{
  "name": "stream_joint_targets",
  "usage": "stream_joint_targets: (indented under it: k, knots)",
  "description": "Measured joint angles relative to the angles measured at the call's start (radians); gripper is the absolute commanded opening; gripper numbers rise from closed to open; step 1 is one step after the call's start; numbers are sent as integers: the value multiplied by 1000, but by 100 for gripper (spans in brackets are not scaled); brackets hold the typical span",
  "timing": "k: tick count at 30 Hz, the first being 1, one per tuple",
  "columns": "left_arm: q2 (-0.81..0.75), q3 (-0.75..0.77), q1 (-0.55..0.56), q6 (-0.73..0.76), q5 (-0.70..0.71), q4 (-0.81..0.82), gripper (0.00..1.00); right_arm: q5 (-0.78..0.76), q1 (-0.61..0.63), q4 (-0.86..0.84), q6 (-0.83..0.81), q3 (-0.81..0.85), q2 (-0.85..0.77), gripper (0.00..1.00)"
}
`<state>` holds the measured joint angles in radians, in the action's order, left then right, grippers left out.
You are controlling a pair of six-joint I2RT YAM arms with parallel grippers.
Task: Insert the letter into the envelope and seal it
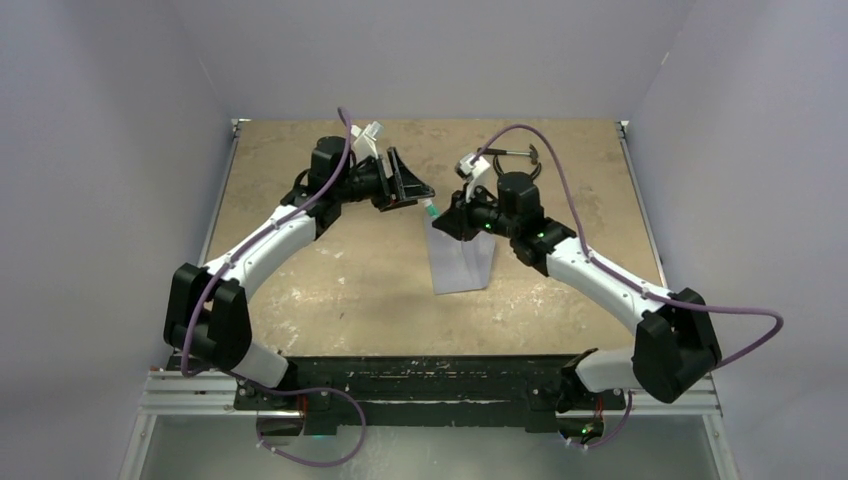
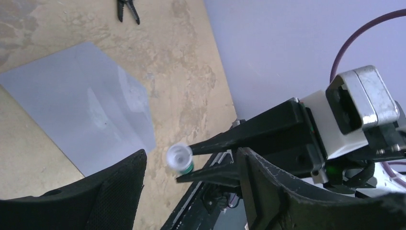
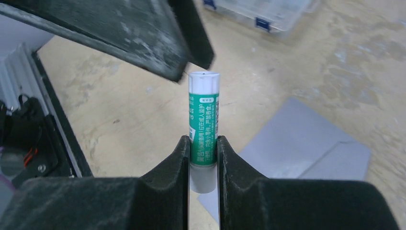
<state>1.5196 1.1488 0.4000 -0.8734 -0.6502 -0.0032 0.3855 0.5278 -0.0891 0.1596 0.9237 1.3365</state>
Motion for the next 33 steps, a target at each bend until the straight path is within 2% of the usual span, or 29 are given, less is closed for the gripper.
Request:
stream_joint_targets:
  k: [2,5,10,13,16,20,22,23,24,25,26,27,29,30,33]
  knots:
    - [-15,-16,0,-10,-18,19,66,14,46,10,-34,24,24,0]
    - [-19,-39,1,-21,-43,16,57,29,74,31,-85,67,54,0]
    - [-18,-68,1,-34,-101,-7,43,32,90,80,-175,131,65,0]
    - [-23,-71,0,-32,-125,-21,40,51,96,98,-215,135,65,0]
    - [-37,-84,0,-33,-138,-34,32,95,97,126,-267,138,64,0]
    - [-41,-105,0,-39,-171,-32,15,119,100,154,-314,138,52,0]
    - [-43,-117,0,-43,-185,-19,0,118,101,171,-322,138,44,0]
    - [-47,-122,0,-44,-188,-12,0,119,101,174,-323,138,41,0]
    - [-50,-126,0,-44,-191,-7,0,119,102,176,-322,138,38,4]
    - [-55,-129,0,-44,-192,-3,0,117,104,176,-318,138,34,33]
    - [-61,-131,0,-43,-192,1,0,111,106,175,-312,138,31,52]
    - [-66,-132,0,-43,-191,3,0,107,108,175,-303,138,27,68]
    - [-76,-132,0,-45,-196,12,0,81,109,176,-269,139,13,90]
    - [-82,-133,0,-51,-197,21,0,58,107,173,-243,138,-4,97]
    - [-107,-134,0,-64,-185,73,0,-9,93,151,-137,117,-94,98]
